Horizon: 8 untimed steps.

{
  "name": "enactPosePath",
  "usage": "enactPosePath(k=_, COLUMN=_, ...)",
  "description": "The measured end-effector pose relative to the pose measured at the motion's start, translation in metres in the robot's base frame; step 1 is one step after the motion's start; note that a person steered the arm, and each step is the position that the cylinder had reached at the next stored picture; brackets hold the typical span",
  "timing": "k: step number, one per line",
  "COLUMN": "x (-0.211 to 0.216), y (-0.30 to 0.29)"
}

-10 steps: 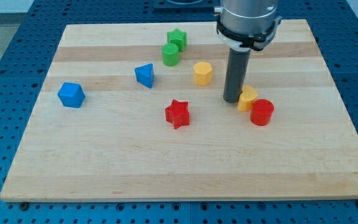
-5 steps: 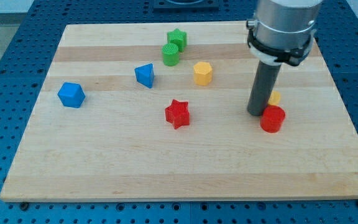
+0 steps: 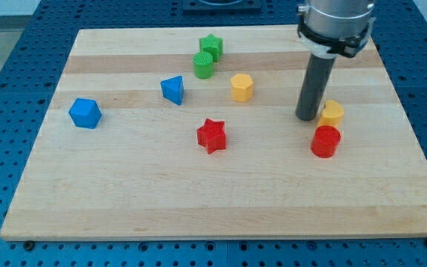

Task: Move the yellow heart and red circle towards the right side of the boards

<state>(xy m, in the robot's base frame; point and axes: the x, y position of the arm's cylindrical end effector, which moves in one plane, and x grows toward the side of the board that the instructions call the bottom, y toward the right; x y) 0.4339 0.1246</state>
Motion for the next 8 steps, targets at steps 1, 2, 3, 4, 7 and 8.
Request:
enactPosePath(k=1, x=0.035, y=-0.003)
enactPosePath(k=2, x=0.035, y=0.025)
enactPosePath(k=3, x=0.034, y=0.034)
enactPosePath(k=4, x=0.032, y=0.034)
enactPosePath(k=7, x=0.018, y=0.002)
enactPosePath(k=8, x=0.002, y=0.016)
